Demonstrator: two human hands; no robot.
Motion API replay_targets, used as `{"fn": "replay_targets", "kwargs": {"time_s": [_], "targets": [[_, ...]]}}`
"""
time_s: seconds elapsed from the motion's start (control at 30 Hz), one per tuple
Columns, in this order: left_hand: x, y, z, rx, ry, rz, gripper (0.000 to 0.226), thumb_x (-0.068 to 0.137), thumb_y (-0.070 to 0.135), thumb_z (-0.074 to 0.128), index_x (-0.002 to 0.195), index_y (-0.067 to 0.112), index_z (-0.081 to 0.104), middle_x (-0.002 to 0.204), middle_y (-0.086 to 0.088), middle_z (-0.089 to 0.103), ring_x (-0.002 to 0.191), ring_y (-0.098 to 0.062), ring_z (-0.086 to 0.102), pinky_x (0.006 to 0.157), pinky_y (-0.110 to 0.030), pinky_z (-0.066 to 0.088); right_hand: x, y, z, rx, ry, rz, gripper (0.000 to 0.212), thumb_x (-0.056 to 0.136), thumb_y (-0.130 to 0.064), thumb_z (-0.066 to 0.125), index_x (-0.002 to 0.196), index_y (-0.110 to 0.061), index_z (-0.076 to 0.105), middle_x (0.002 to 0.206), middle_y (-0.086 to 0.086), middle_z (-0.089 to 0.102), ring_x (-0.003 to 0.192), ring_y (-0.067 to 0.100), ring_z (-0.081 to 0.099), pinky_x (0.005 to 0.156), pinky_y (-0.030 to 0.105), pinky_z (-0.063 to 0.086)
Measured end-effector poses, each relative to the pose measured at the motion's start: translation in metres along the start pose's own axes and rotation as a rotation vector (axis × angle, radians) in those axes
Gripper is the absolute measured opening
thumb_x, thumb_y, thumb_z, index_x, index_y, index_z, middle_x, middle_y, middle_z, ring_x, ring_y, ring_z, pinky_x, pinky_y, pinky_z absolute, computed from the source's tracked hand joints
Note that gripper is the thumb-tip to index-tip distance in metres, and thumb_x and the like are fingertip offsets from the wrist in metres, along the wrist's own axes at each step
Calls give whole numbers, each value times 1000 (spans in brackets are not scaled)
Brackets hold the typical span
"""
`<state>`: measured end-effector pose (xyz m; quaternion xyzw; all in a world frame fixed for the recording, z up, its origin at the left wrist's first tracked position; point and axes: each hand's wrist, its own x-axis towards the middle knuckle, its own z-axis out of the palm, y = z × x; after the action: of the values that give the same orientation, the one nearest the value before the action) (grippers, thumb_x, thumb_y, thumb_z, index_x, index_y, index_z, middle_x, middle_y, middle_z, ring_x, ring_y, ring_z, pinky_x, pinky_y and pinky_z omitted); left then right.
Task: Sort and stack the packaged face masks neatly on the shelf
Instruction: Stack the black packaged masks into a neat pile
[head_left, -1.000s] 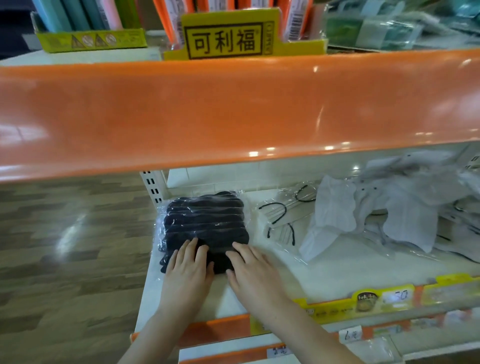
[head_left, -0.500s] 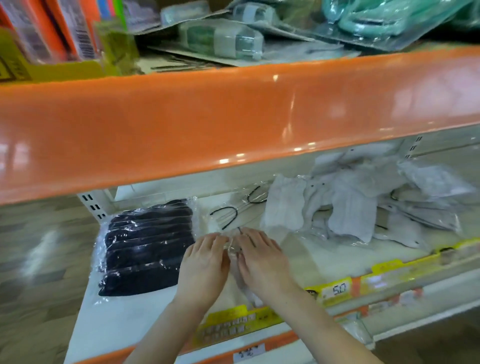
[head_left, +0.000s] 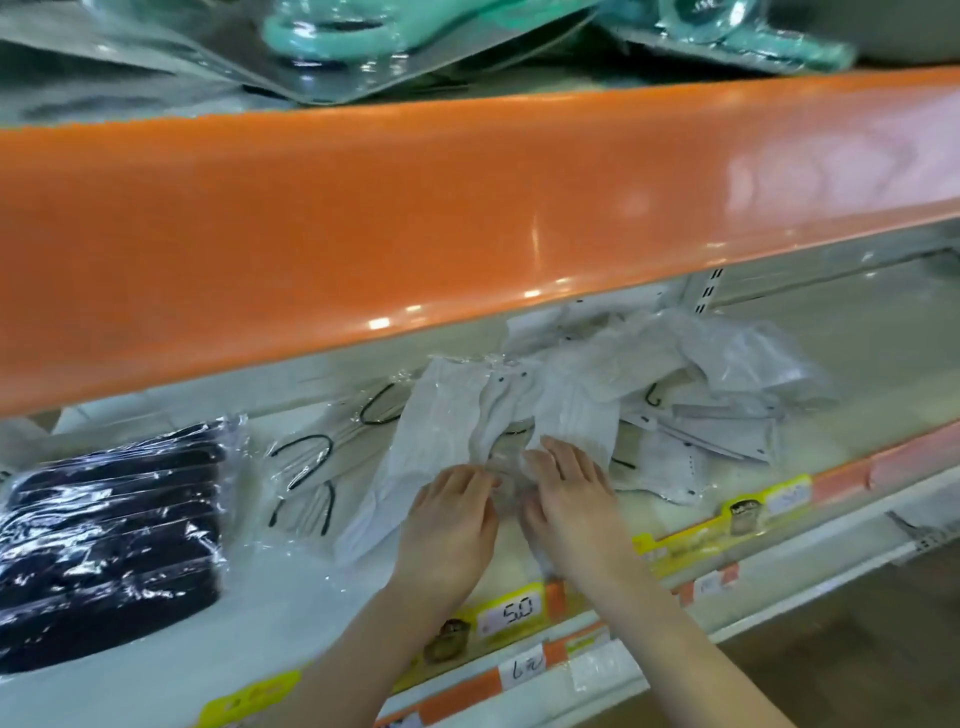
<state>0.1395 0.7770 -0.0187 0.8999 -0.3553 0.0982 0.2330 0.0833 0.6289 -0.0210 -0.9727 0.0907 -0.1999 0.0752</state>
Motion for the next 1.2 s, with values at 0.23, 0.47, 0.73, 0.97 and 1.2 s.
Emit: {"fn": "replay_targets", "kwargs": {"time_s": [0.23, 0.47, 0.73, 0.97, 1.2], "targets": [[20, 36, 34, 19, -35, -46, 31, 78, 25, 41, 99, 16, 62, 105, -2, 66, 96, -23, 64, 74, -33, 53, 8, 47, 5, -7, -15, -8, 62, 67, -42, 73, 118, -8, 59, 124, 14, 59, 115, 31, 57, 93, 43, 49], [20, 43, 44, 10, -4, -104, 35, 78, 22, 43, 104, 10, 64, 113, -9, 65, 103, -25, 61, 86, -31, 39, 8, 53, 16, 44, 59, -24, 51, 71, -39, 63, 111, -7, 64, 119, 12, 64, 118, 23, 52, 95, 38, 48], [17, 47, 44, -61, 65, -172, 39, 77, 10, 49, 114, 9, 56, 120, -12, 61, 103, -25, 60, 85, -31, 50, 3, 55, 16, 130, 73, -51, 49, 59, -12, 83, 104, -11, 64, 104, 4, 68, 99, 23, 65, 76, 38, 56], [16, 45, 41, -178, 67, -310, 55, 75, -9, 55, 127, 8, 51, 128, -8, 54, 110, -27, 56, 88, -22, 37, 0, 55, 5, 342, 91, -68, 33, 75, -14, 58, 107, -19, 57, 93, -2, 68, 81, 18, 66, 66, 28, 53], [14, 46, 35, -340, 127, -363, 46, 89, 2, 56, 132, 11, 45, 125, -2, 53, 103, -16, 56, 79, -20, 36, 5, 60, -34, 1000, 39, 205, 18, 93, -20, 53, 105, -32, 55, 93, -22, 60, 86, -14, 54, 69, 5, 39]]}}
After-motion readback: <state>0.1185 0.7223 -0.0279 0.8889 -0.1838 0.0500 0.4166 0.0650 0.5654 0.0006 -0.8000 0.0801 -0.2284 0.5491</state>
